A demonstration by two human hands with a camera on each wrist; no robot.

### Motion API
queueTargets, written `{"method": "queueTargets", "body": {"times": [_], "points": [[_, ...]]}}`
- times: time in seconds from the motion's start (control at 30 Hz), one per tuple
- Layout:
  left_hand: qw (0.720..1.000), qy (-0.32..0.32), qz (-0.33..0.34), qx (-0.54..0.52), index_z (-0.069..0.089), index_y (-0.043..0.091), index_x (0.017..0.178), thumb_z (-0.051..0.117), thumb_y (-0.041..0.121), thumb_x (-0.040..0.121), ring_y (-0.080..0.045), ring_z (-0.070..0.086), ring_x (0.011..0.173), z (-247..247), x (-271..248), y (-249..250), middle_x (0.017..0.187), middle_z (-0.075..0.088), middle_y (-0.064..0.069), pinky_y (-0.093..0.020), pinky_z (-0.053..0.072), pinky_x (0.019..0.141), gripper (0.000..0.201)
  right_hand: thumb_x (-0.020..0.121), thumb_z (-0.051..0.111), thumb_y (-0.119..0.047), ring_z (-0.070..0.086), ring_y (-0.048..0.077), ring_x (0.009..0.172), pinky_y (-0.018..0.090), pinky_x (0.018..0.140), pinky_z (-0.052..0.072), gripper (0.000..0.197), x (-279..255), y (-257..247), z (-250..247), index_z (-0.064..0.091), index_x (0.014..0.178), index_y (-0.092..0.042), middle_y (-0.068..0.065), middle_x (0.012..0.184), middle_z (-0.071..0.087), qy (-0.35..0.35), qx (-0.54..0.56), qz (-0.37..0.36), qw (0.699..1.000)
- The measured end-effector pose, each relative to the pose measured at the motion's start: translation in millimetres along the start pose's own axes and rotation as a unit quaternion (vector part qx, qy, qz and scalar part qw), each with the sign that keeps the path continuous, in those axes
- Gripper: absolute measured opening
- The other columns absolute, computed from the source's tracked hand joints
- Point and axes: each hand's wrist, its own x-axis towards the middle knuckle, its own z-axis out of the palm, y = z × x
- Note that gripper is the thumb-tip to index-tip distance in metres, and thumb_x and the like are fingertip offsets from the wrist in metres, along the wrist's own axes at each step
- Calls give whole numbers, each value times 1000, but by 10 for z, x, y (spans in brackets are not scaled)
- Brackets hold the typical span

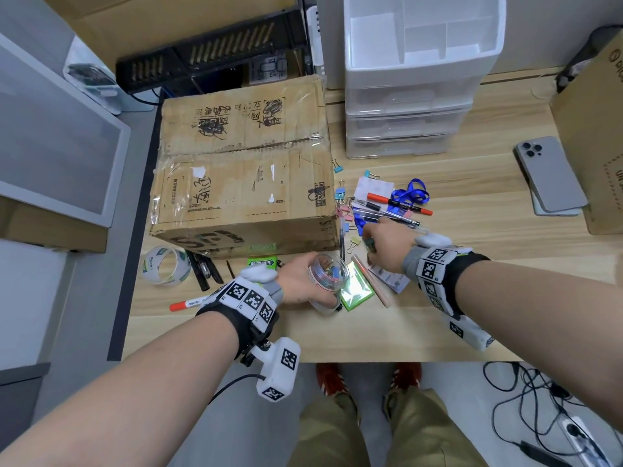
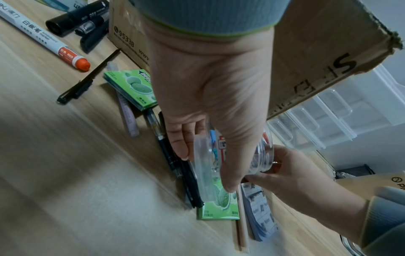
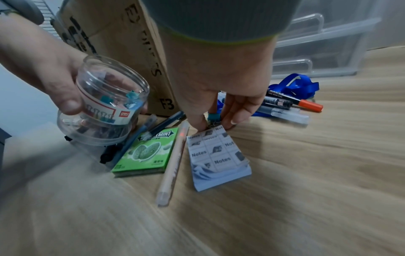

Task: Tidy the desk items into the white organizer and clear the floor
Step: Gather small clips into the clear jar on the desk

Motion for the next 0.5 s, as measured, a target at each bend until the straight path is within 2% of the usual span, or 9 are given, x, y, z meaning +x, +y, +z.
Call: {"method": "queueTargets", "body": {"times": [0.07,0.17,0.33,0.43,0.5], "points": [[1000,-1,-2,5,59,21,120,93,19,63,-9,66,97,-14,6,5,109,70,8,-16,52,80,67,85,64,-13,54,22,78,28,62,39,15,6,-8,2,61,99,-16,6,100,60,6,5,-6,1000],[1000,-1,-5,13,59,20,117,93,20,62,-11,67,97,-13,25,6,108,70,8,-18,52,80,65,88,60,-9,56,22,83,28,66,41,14,13,-15,0,65,100,-15,6,100,62,9,5,-8,1000],[1000,-2,-11,26,59,22,114,93,24,61,-9,66,94,-1,50,19,105,69,9,-17,51,76,63,84,67,-14,62,22,91,28,69,49,19,-13,-10,-32,70,103,-16,3,99,67,12,25,-13,1000],[1000,0,-10,25,59,20,116,92,23,61,-12,66,97,-8,46,40,107,70,7,-22,53,81,64,79,70,-12,60,14,76,23,64,47,18,-53,-36,-117,71,97,-14,-3,83,64,21,156,0,988],[1000,4,-12,28,59,19,115,92,22,61,-14,67,98,-15,49,55,107,70,5,-25,54,82,63,78,72,-9,59,7,68,19,65,48,18,-60,-73,-223,72,95,-14,-5,77,63,2,278,5,961]]}}
